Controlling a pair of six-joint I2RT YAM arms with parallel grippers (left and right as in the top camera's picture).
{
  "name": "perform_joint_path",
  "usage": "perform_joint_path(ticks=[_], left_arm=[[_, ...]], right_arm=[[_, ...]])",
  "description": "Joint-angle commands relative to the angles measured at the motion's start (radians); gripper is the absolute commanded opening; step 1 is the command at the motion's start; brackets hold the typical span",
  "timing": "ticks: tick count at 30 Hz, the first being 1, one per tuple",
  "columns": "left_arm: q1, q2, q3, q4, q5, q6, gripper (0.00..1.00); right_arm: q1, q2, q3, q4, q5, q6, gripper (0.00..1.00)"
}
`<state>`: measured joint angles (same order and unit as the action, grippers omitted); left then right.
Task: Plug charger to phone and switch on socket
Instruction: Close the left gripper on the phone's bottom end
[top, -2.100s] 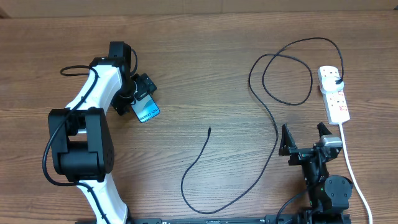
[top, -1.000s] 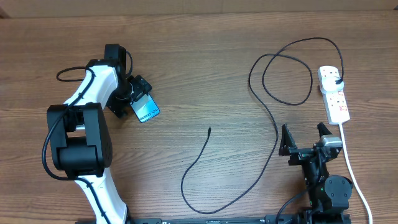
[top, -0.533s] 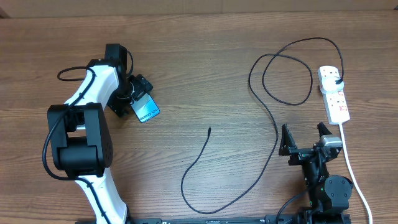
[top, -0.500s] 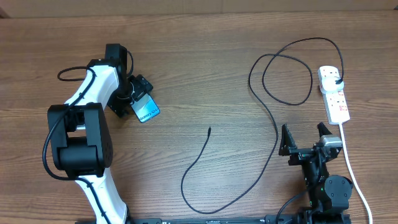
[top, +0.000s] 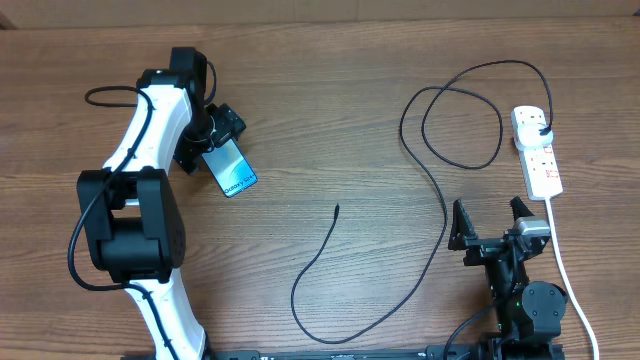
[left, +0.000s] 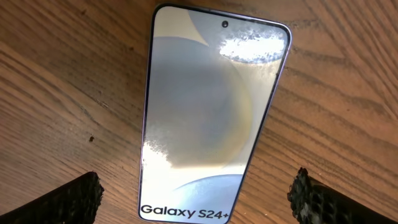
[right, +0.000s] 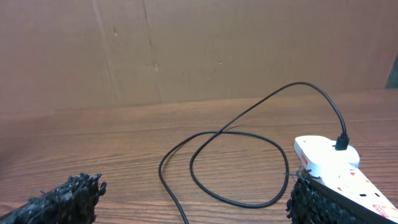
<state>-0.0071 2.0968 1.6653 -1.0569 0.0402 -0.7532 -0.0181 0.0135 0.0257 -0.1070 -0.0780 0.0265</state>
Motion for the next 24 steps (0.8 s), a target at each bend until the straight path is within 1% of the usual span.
perform_joint_path(ticks=[1,9,17,24], left_arm=[[-0.006,0.009,0.013,-0.015,-0.045,-0.014,1.00],[-0.008,0.009,0.013,-0.069,-0.096,-0.044,1.00],[-0.009,0.009,0.013,-0.035,-0.062,-0.032,1.00],[-0.032,0.014,0.005,-0.004,-0.062,-0.040,1.00]], right_arm=[[0.000,-0.010,-0.006,0.004,0.006,0.002,1.00],[0.000,-0.010,-0.006,0.004,0.006,0.002,1.00],[0.000,-0.010,-0.006,0.004,0.006,0.002,1.00],[0.000,-0.010,-0.006,0.004,0.006,0.002,1.00]])
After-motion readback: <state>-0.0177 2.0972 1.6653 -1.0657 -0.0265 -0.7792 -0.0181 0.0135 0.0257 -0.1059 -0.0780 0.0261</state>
